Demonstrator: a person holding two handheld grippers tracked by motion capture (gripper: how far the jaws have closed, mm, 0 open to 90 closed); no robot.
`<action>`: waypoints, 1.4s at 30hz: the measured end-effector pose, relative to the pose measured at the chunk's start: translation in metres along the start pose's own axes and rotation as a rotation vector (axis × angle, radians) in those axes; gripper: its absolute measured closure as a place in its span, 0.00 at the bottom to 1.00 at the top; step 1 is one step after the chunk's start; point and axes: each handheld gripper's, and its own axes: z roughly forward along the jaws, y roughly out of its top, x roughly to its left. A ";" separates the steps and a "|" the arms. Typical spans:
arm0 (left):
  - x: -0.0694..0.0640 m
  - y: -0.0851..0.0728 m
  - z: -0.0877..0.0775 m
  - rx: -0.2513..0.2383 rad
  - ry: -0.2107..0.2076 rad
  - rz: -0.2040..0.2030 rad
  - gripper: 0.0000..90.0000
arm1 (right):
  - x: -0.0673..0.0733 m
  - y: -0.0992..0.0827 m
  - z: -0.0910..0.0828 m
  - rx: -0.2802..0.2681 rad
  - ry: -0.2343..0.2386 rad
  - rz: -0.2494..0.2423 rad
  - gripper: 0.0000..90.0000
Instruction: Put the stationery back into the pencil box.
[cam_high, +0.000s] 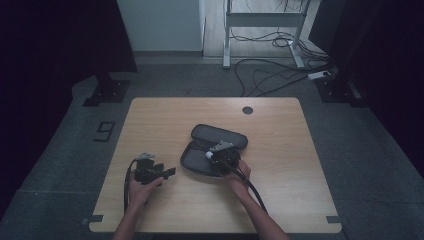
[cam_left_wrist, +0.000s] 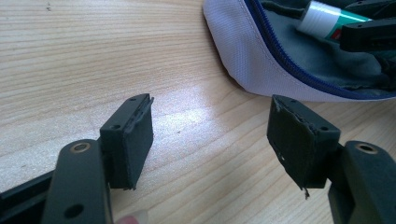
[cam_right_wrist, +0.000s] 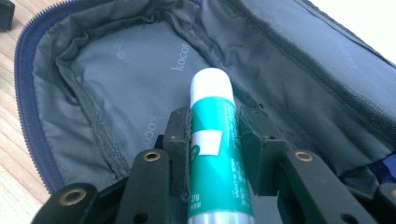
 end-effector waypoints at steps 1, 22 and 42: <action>0.000 0.000 0.000 0.000 -0.001 -0.001 0.35 | 0.000 0.000 0.000 0.001 0.001 -0.002 0.72; 0.000 -0.001 0.000 -0.001 -0.004 -0.002 0.35 | -0.009 -0.011 -0.036 -0.124 0.019 0.054 0.52; 0.006 -0.002 -0.005 -0.017 0.000 -0.029 0.35 | -0.035 -0.075 -0.111 -0.281 0.013 0.105 0.48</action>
